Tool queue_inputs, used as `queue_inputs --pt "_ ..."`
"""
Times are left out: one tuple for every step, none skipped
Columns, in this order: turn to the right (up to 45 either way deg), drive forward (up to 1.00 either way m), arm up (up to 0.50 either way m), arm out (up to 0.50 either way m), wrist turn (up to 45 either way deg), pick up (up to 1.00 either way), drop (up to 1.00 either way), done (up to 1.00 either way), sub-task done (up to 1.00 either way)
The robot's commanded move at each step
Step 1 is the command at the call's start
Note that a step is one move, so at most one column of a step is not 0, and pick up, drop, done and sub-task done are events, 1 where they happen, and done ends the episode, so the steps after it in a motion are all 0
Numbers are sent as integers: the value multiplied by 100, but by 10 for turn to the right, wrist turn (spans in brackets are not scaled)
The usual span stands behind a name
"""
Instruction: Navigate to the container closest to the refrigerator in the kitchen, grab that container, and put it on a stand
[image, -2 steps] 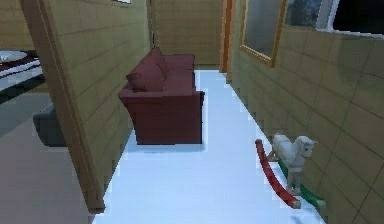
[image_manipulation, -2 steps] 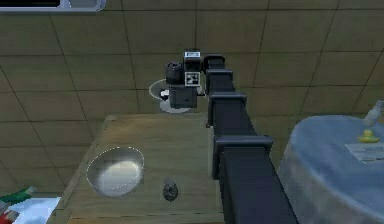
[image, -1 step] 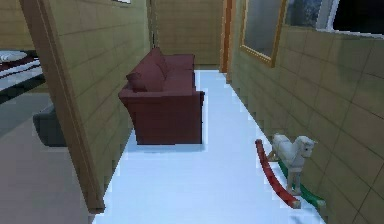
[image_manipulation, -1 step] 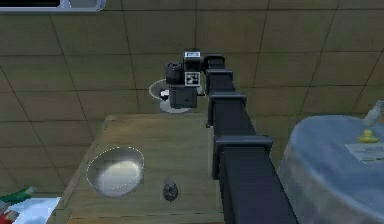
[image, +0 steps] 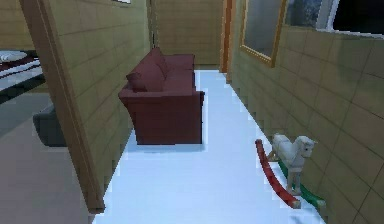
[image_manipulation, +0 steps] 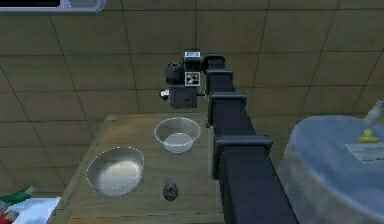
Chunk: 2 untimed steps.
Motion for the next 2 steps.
queue_inputs --pt "0 0 0 -10 0 0 0 0 0" --pt "0 0 0 0 0 0 0 100 0"
